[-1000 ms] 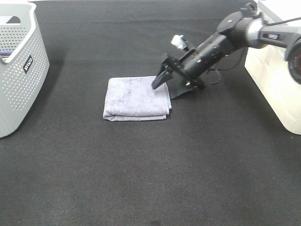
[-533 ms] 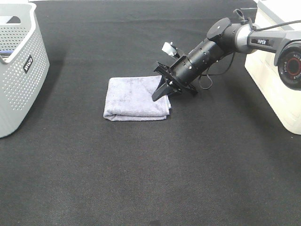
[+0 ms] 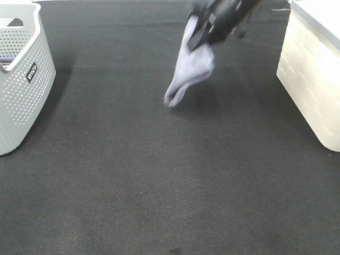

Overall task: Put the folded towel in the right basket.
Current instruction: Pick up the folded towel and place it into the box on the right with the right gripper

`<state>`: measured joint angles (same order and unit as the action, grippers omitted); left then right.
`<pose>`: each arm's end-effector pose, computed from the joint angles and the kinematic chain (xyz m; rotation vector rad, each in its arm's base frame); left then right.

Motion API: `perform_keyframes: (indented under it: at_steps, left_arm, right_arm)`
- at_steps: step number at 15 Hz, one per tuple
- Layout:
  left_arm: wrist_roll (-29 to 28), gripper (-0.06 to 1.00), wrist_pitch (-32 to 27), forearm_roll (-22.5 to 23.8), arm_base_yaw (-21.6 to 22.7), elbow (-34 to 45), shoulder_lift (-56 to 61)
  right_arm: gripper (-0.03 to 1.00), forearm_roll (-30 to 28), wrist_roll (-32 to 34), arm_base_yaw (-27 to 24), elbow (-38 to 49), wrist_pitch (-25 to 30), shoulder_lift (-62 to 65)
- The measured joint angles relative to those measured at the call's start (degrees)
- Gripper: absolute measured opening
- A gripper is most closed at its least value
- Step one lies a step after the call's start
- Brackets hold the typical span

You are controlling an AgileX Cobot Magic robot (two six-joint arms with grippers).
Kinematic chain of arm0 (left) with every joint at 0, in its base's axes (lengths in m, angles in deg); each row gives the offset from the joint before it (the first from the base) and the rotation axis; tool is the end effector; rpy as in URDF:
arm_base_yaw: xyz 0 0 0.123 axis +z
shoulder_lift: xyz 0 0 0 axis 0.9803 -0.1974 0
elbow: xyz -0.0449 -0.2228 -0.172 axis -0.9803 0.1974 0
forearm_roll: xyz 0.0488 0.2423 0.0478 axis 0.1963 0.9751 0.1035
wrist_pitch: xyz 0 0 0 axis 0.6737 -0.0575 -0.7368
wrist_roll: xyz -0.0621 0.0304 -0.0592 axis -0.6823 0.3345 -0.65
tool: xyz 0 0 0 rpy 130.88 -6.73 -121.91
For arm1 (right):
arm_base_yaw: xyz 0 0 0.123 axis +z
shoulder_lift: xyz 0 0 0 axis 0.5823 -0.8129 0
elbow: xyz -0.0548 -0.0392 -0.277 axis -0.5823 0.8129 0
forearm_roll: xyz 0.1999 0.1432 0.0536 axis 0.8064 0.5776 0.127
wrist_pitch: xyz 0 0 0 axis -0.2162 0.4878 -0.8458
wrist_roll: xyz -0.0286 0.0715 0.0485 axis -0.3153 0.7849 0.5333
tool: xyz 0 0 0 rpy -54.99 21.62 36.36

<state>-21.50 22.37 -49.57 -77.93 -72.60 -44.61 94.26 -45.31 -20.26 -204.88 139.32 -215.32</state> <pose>-0.0053 -0.0025 0.2777 0.0167 2.0332 -0.0124 0.4709 0.1793 0.2494 -0.6067 2.5551 0.8100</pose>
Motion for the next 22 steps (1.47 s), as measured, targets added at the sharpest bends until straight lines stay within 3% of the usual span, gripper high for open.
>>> perform_keyframes:
  at_steps: [2,5,12,14,18,21,22]
  left_arm:
    - [0.0,0.97,0.0,0.0,0.0,0.0,0.0]
    - [0.0,0.97,0.0,0.0,0.0,0.0,0.0]
    - [0.0,0.97,0.0,0.0,0.0,0.0,0.0]
    - [0.0,0.97,0.0,0.0,0.0,0.0,0.0]
    - [0.0,0.97,0.0,0.0,0.0,0.0,0.0]
    - [0.0,0.97,0.0,0.0,0.0,0.0,0.0]
    - [0.0,0.97,0.0,0.0,0.0,0.0,0.0]
  right_arm:
    - [0.06,-9.3,2.9,-0.4,0.0,0.1,8.1]
    - [0.06,-14.3,6.3,-5.2,0.0,1.1,15.4]
    - [0.06,-16.0,10.0,-27.4,0.1,3.4,21.5]
    - [0.06,-16.0,11.3,-30.8,0.1,2.9,21.1]
    - [0.07,-16.5,13.2,-32.0,0.1,2.5,15.4]
    - [0.25,-18.8,15.9,-32.0,0.2,4.1,10.0]
    - [0.41,-20.6,17.0,-32.0,0.2,4.7,8.3]
